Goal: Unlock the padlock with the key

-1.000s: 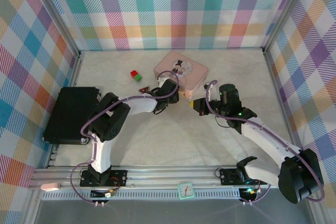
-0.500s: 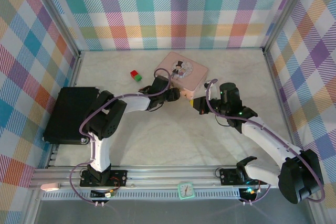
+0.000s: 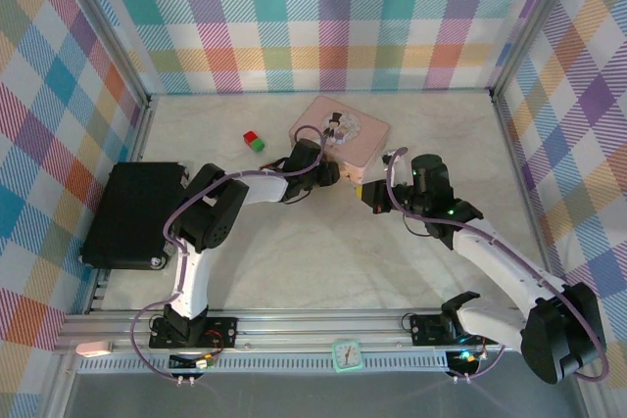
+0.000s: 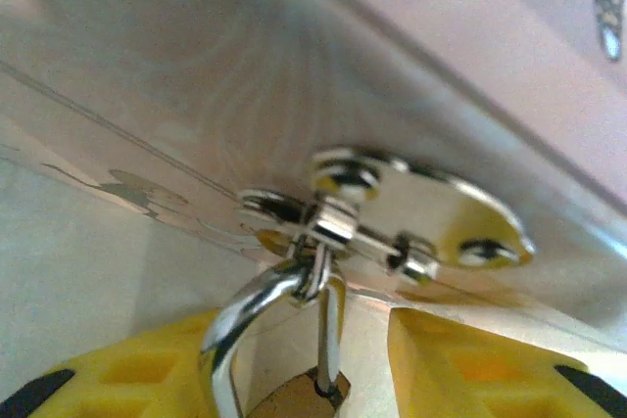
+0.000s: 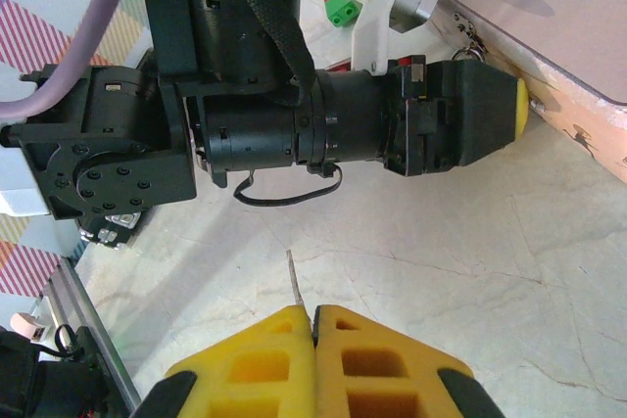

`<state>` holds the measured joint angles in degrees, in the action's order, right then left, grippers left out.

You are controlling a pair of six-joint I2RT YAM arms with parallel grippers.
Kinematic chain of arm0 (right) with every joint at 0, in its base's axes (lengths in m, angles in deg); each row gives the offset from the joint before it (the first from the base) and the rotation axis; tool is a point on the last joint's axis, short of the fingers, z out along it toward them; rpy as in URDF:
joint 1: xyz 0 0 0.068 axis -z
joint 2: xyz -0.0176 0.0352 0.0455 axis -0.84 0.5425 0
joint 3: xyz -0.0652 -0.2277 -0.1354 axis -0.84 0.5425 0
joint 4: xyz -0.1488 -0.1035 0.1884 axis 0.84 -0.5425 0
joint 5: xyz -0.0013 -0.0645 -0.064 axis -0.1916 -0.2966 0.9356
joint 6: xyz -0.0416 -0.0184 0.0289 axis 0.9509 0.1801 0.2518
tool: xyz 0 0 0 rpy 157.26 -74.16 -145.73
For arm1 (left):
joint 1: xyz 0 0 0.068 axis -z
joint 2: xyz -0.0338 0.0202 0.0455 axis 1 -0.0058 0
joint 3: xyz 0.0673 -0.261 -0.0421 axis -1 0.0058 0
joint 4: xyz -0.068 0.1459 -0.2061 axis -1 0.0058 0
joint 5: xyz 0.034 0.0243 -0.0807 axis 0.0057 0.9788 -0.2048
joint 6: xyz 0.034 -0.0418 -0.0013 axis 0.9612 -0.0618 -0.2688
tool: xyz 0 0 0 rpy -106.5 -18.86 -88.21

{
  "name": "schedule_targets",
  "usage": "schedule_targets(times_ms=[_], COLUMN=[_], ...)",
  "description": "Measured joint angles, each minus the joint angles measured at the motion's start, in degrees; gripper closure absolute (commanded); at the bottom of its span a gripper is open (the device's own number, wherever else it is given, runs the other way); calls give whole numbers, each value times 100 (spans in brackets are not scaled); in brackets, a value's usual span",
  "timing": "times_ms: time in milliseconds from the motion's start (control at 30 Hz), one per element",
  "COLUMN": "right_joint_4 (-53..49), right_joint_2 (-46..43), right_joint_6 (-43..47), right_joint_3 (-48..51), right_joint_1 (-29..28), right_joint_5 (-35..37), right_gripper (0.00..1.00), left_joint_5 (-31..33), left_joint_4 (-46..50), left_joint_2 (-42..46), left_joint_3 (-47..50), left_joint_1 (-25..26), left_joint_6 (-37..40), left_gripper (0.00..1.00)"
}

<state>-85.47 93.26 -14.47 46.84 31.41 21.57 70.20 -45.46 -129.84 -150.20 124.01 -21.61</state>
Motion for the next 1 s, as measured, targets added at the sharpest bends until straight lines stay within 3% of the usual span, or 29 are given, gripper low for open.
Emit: schedule_targets(times_ms=[200, 400, 867, 1000], right_joint_4=[0, 2, 7, 9], right_joint_2=[0, 2, 13, 15], right_joint_6=[0, -2, -4, -4], right_joint_3=[0, 0, 0, 0], right_joint_1=[0, 0, 0, 0], right_joint_5=[2, 4, 42, 42], right_gripper=[100, 100, 100, 100], left_joint_5=[280, 424, 894, 863], left_joint_4=[63, 168, 610, 608], left_joint_2=[7, 52, 168, 168], left_joint_3=[24, 33, 31, 24], left_joint_1=[17, 48, 44, 37], left_joint_6=[-35, -9, 33, 50], left_gripper=[65, 58, 66, 79])
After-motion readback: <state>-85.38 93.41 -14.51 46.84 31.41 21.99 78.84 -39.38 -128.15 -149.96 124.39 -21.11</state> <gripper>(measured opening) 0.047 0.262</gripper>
